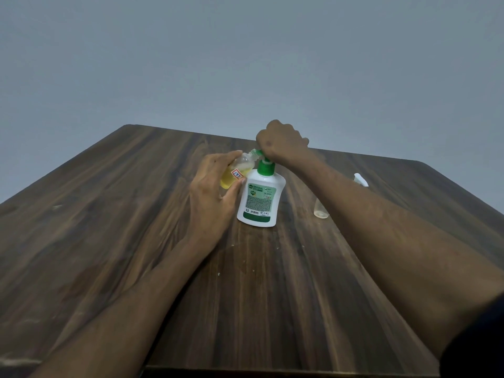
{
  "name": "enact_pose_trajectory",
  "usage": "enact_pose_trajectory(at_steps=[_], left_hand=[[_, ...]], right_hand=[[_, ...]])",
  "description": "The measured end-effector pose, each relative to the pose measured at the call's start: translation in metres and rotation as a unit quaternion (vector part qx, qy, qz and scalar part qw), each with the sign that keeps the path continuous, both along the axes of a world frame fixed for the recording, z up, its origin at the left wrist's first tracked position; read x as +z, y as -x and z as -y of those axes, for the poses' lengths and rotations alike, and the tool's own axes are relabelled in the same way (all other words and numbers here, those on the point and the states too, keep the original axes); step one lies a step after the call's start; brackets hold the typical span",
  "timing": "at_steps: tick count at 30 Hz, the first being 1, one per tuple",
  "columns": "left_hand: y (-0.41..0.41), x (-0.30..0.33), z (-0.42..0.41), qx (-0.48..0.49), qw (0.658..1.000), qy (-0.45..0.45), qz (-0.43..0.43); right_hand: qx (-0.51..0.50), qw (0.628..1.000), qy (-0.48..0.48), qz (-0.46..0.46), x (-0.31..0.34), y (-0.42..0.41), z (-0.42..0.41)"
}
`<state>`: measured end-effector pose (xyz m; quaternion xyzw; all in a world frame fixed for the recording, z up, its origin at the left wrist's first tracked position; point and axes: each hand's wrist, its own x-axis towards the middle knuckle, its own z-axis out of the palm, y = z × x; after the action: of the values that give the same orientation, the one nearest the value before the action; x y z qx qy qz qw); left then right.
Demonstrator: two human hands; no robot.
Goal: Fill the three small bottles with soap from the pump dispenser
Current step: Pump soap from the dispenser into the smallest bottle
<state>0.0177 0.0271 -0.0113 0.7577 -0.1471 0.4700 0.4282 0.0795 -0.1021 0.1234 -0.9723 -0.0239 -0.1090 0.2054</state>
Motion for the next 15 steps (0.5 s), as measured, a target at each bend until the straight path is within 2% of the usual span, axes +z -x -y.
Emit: enact_pose_trajectory(at_steps=[15], left_hand=[[0.0013,0.0014,-0.0001,-0.004,1.000,0.000,-0.006]], right_hand=[[-0.002,1.000,0.003,-0.006,-0.0018,0.0011,0.0012]])
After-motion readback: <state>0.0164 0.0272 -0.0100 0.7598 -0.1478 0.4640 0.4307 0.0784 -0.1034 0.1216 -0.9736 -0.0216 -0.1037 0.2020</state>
